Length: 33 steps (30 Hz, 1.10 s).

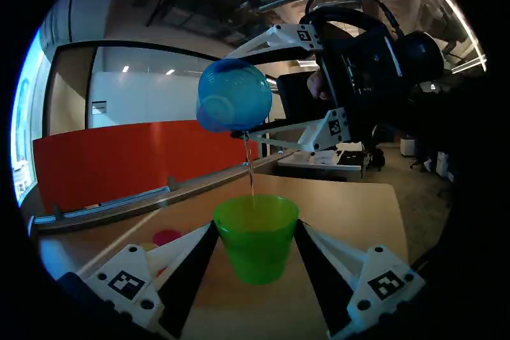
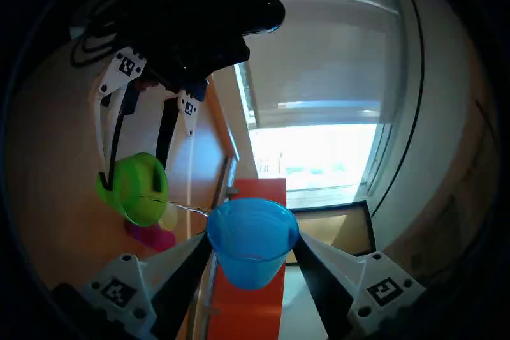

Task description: Pour water

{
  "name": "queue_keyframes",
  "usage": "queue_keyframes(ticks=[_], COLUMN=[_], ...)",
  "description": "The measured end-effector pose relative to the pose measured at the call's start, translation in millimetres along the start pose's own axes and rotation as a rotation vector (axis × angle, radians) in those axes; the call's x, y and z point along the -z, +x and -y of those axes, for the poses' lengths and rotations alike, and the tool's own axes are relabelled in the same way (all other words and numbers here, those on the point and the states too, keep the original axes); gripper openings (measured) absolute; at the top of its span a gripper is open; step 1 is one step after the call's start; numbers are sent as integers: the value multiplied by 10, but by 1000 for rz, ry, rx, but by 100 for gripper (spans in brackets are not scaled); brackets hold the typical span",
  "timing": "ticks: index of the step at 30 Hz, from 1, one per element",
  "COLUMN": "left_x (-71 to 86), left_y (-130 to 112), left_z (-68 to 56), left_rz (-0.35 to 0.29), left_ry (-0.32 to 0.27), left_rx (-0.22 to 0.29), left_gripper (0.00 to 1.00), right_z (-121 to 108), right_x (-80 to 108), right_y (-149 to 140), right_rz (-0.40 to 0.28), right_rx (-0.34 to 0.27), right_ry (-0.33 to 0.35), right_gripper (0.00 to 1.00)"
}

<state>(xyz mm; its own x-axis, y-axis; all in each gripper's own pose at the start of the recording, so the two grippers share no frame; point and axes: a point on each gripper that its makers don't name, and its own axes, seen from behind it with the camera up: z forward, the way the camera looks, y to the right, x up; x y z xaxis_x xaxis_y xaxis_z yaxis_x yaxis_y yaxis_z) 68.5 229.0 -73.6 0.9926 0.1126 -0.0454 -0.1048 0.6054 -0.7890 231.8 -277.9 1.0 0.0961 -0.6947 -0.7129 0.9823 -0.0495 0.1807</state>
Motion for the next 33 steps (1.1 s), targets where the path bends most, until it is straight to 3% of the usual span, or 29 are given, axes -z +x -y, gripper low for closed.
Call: queue_keyframes(ticks=[33], left_x=[13], left_y=[-11], left_z=[-2], left_rz=[-3], left_ry=[1], left_rx=[1], left_gripper=[85], right_z=[-34], right_x=[5], right_y=[-50], right_rz=[7], right_rx=[33], right_ry=[-4], right_gripper=[90])
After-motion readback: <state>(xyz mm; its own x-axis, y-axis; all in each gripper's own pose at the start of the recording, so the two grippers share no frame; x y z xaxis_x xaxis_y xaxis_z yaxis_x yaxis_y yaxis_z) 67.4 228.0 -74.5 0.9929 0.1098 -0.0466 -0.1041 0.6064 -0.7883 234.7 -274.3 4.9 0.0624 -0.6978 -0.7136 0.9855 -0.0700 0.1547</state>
